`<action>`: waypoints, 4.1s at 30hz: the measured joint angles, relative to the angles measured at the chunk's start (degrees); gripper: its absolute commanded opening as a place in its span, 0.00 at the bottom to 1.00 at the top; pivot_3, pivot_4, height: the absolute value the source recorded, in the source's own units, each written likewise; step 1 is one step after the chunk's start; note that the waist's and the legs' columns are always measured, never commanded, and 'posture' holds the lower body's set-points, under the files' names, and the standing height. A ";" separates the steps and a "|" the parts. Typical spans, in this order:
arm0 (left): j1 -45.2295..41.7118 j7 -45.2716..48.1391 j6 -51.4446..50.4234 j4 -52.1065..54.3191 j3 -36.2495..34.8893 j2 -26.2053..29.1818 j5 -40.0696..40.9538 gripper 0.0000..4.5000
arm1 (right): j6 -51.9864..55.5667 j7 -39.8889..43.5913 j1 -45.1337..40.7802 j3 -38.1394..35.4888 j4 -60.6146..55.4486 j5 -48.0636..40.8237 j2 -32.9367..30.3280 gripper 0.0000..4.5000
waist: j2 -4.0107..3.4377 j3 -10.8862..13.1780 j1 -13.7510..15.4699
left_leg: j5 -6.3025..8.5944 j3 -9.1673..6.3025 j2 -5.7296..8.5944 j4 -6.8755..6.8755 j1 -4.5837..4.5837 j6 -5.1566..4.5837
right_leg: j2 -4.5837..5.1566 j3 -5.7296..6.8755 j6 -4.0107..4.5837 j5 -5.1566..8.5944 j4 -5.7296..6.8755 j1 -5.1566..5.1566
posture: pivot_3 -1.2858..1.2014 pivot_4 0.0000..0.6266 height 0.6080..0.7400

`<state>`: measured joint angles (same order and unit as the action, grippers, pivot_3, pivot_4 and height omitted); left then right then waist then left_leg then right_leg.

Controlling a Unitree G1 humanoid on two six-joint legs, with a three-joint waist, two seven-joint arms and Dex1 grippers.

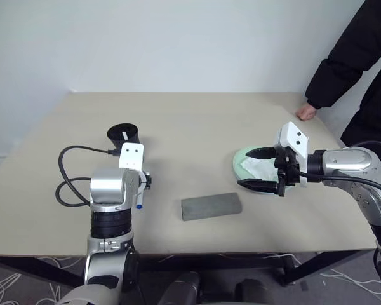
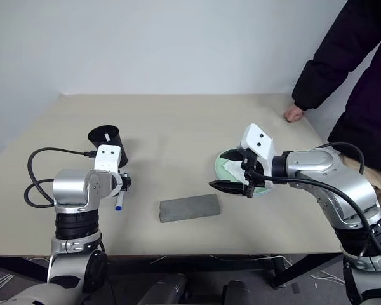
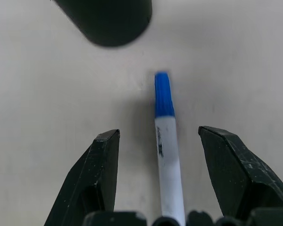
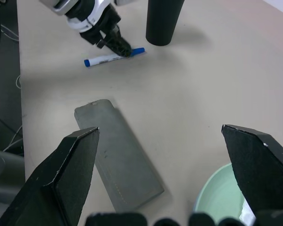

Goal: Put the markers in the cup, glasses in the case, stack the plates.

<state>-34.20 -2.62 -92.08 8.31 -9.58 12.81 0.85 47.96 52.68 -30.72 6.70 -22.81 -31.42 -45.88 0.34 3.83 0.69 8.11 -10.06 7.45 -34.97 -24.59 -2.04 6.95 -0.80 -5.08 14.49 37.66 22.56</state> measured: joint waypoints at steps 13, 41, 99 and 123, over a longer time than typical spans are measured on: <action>1.17 0.01 0.01 -0.19 0.04 -1.59 -0.12 0.20 | 0.00 -0.10 0.00 0.00 -0.03 0.00 0.00 1.00 | 0.00 0.00 0.00 | 0.00 0.02 0.00 0.01 0.00 0.00 | 0.02 0.00 0.01 0.01 -0.02 -0.02 | 0.52 0.00 0.90; -11.19 13.48 38.47 5.43 7.95 -3.59 8.12 0.02 | -0.28 -0.50 -0.05 0.10 -0.01 0.13 0.72 1.00 | -0.04 0.00 -0.40 | 0.00 0.19 -0.07 0.19 -0.06 0.00 | 0.08 -0.03 0.10 0.03 -0.15 -0.03 | 0.52 0.00 0.90; -8.66 1.83 107.38 -55.38 1.44 8.71 -2.56 0.78 | 0.85 -1.01 -0.25 -0.06 -0.53 -0.41 1.35 1.00 | 0.02 -0.01 0.11 | -0.01 0.08 -0.02 -0.02 -0.03 -0.01 | 0.02 0.05 -0.01 -0.04 -0.06 -0.02 | 0.52 0.00 0.90; 11.39 46.22 65.03 -7.34 0.25 28.43 22.98 0.93 | 2.32 -4.39 1.41 -3.72 -1.17 -0.79 2.41 1.00 | -0.14 0.00 -0.75 | 0.00 0.11 -0.10 0.17 -0.02 0.00 | 0.00 -0.08 0.21 0.07 -0.02 0.11 | 0.52 0.00 0.90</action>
<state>-22.80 43.59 -27.04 0.97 -9.33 41.24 23.83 50.28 48.29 -29.31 2.97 -23.98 -32.21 -43.48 0.20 3.83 -0.06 8.11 -9.95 7.35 -34.81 -24.61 -2.05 6.94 -0.88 -4.87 14.55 37.64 22.66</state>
